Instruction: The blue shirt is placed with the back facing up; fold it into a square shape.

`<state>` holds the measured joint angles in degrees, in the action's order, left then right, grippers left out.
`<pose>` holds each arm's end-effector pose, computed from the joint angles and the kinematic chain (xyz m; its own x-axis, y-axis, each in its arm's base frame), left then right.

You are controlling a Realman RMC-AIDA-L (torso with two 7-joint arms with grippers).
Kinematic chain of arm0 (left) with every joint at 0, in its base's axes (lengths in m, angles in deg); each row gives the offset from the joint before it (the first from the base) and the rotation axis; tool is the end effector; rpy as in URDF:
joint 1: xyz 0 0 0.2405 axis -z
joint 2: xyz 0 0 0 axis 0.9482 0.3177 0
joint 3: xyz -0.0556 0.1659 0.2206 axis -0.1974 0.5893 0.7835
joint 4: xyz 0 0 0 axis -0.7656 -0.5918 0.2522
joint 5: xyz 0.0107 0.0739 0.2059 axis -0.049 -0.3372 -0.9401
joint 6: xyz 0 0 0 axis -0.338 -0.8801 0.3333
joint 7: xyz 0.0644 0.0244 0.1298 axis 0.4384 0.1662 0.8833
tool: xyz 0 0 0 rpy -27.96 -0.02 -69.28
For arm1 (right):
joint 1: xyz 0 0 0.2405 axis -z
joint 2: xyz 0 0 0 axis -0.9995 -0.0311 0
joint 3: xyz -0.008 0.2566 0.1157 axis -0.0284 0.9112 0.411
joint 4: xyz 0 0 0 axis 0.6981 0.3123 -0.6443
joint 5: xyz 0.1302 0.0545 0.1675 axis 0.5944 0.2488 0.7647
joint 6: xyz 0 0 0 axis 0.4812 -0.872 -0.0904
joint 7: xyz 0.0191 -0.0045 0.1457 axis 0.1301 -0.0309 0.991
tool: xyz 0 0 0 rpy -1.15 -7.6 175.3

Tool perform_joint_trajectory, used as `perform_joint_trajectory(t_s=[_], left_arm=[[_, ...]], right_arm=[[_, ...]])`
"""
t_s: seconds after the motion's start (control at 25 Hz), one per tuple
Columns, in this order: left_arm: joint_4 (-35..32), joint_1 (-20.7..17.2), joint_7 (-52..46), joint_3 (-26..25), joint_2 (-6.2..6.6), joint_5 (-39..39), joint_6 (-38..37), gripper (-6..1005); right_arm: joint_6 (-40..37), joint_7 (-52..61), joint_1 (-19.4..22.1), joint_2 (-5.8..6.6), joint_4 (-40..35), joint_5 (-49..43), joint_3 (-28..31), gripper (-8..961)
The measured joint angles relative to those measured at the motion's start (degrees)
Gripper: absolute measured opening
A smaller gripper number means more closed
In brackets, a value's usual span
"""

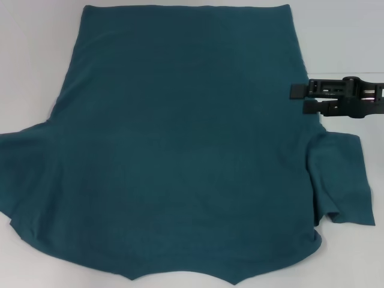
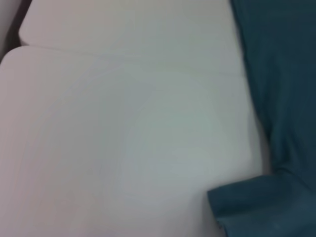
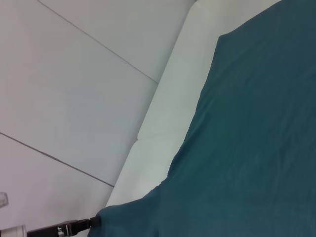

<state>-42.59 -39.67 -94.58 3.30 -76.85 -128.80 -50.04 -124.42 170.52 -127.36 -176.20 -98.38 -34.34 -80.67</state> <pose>-0.3749 0.3807 0.1435 0.3250 0.8138 0.4817 0.8138 0.0188 -0.5808 0.2570 0.4126 0.0644 0.2317 -0.8471 -0.4782 -0.9146 -0.3572 0.1896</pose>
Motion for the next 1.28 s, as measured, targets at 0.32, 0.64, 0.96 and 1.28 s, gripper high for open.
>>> perform_joint_trajectory(t_s=[0.32,0.64,0.96,1.28], left_arm=[[-0.91,3.19,-1.64,0.31,-0.17,0.28,-6.9,4],[-1.13,10.45,-11.62,3.21,-1.96,1.93,-19.7,9],[9.49,15.2,-13.31,10.46,-4.5,2.2,-12.99,12],[11.47,15.23,-13.67,11.35,-3.2,2.92,-10.47,16]], right_arm=[[-0.01,0.07,0.07,-0.01,0.0,0.0,-0.15,884],[0.07,0.07,0.12,0.05,0.53,0.01,-0.35,884],[0.55,0.06,0.73,0.08,0.62,0.0,-0.42,884],[0.61,0.07,1.13,0.08,0.69,-0.05,-0.42,885]])
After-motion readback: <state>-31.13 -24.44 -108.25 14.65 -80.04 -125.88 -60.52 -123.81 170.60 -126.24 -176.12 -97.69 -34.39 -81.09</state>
